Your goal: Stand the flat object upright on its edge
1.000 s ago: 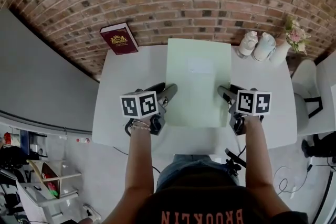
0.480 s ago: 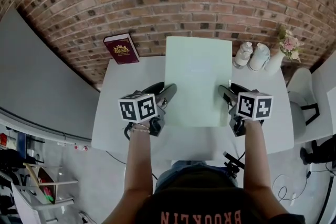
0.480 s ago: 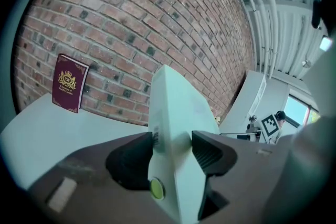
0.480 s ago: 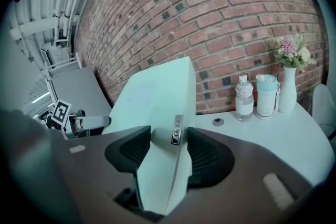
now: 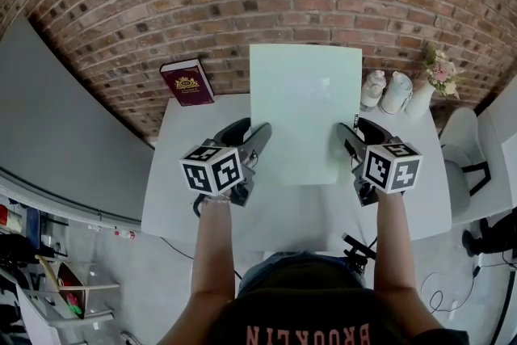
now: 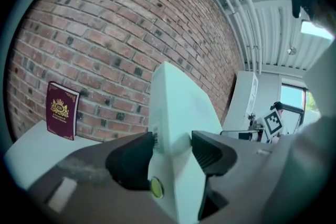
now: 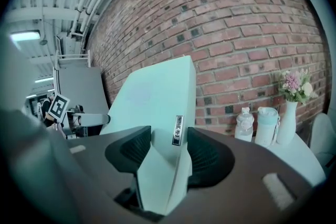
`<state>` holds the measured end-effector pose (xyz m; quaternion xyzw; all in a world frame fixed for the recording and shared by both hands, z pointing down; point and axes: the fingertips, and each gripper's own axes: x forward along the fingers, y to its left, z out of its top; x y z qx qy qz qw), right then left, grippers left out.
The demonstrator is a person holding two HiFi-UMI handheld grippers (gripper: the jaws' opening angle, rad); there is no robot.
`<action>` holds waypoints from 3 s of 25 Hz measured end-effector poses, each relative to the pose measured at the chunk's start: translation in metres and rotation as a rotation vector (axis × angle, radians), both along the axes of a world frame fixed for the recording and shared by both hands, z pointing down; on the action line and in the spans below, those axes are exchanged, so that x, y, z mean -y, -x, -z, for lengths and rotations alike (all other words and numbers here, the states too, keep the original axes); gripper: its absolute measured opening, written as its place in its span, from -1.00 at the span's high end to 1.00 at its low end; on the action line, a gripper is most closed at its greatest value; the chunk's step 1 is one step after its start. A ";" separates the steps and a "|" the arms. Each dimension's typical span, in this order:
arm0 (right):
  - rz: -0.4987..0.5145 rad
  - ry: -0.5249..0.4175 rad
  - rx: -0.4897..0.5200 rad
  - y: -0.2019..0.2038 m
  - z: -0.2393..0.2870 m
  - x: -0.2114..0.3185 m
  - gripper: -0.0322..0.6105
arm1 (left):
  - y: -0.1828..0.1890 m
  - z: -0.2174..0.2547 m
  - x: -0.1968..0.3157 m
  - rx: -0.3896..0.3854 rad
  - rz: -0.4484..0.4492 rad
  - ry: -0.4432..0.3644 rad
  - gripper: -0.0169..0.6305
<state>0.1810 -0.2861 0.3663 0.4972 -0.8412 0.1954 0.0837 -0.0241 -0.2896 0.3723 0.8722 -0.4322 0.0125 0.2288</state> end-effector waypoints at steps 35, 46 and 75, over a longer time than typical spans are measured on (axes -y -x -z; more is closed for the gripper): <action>-0.034 -0.378 -0.235 0.016 0.042 0.004 0.28 | 0.007 0.033 0.011 0.275 0.060 -0.322 0.25; -0.039 -0.322 -0.252 0.018 0.009 0.006 0.30 | 0.009 0.003 0.015 0.324 0.069 -0.287 0.27; -0.072 -0.109 -0.309 0.007 -0.104 0.048 0.34 | -0.002 -0.110 0.057 0.459 0.069 -0.148 0.28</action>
